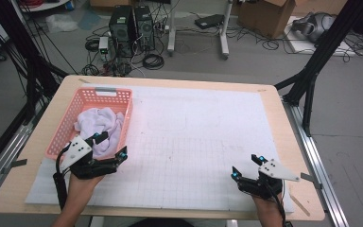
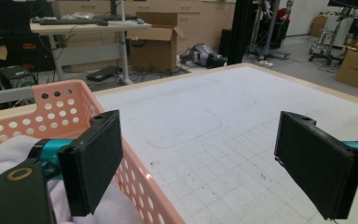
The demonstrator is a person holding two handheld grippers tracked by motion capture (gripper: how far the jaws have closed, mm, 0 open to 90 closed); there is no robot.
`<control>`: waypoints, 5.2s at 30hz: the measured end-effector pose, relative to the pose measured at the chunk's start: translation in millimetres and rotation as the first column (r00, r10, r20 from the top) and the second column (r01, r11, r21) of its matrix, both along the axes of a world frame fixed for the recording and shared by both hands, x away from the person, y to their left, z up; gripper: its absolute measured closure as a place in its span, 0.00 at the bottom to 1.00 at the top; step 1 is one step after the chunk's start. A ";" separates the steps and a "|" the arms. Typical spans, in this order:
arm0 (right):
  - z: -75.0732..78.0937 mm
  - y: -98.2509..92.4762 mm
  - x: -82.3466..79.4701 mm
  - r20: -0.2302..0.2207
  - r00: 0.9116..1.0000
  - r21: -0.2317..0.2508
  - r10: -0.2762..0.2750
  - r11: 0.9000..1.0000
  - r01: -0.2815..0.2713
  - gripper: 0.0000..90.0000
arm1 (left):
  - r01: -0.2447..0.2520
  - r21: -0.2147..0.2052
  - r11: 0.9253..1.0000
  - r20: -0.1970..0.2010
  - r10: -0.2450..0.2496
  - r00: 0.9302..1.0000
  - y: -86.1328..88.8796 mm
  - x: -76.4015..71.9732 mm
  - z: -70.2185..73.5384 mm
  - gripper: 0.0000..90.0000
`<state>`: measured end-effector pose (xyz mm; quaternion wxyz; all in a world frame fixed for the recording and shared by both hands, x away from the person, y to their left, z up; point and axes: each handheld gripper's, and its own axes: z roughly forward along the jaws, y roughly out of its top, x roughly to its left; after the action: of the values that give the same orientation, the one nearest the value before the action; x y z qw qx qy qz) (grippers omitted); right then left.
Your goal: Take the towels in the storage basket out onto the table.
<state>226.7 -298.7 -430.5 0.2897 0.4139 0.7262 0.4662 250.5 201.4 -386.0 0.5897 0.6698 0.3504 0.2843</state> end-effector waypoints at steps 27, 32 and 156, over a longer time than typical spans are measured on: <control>-0.1 -3.8 -8.3 0.000 1.000 0.010 -0.011 1.000 0.011 0.18 | 0.082 0.002 0.997 -0.004 -0.082 0.997 -9.4 -3.4 8.8 0.20; -1.1 -5.3 -8.6 -0.008 1.000 0.013 -0.018 1.000 0.018 0.18 | 0.053 -0.028 0.998 0.017 -0.053 0.998 5.2 1.2 24.9 0.18; -2.6 -11.9 -13.4 -0.022 0.999 0.001 -0.049 0.999 0.049 0.21 | 0.143 -0.159 0.977 -0.071 -0.155 0.985 -20.7 84.0 108.7 0.62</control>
<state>213.3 -310.6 -433.1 0.2926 0.4368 0.7189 0.4548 334.5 180.8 -277.3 0.6440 0.6582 0.3440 0.1836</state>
